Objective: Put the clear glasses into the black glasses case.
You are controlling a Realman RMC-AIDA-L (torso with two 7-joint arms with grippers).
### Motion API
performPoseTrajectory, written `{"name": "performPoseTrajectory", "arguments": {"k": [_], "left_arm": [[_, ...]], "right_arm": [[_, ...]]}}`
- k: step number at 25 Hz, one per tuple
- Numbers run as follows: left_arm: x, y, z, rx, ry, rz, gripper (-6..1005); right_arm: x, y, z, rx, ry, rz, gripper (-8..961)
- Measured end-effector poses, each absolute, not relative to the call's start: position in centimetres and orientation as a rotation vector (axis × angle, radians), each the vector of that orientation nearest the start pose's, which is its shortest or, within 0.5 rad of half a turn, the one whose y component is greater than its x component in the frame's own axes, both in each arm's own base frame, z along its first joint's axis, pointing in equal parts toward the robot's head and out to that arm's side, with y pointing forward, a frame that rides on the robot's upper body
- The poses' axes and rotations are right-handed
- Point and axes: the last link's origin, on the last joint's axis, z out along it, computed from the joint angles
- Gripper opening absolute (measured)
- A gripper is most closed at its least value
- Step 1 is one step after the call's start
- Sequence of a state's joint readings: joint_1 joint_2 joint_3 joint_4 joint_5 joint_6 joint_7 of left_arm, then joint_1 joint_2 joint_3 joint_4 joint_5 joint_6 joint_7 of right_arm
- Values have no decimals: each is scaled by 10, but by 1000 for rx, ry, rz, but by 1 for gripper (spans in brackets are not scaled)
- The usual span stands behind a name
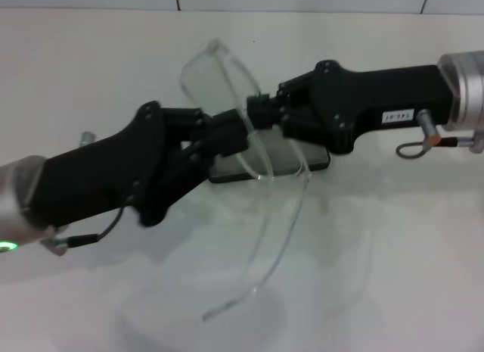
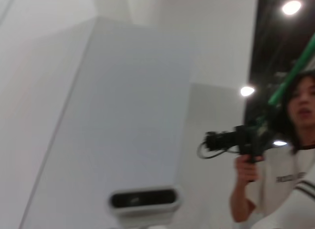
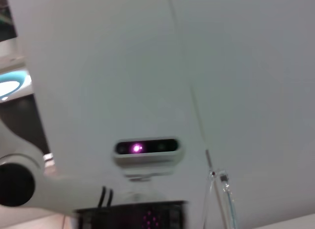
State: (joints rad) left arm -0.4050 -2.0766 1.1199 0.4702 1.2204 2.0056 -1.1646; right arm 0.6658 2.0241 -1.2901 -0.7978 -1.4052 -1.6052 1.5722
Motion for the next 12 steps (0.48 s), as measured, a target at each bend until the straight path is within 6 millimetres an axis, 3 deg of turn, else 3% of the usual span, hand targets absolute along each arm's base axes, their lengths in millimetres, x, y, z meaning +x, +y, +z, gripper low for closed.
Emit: {"name": "performPoseTrajectory", "arguments": {"k": [6,12], "left_arm": [[-216,248,19,-2571,-271,-1760,85],[-219,246,20,-2580,-268,-1746,85]], "right_arm": [[132,342,20,-2958,290,1248,68],[144,325,74,-2778,174,1613,67]]}}
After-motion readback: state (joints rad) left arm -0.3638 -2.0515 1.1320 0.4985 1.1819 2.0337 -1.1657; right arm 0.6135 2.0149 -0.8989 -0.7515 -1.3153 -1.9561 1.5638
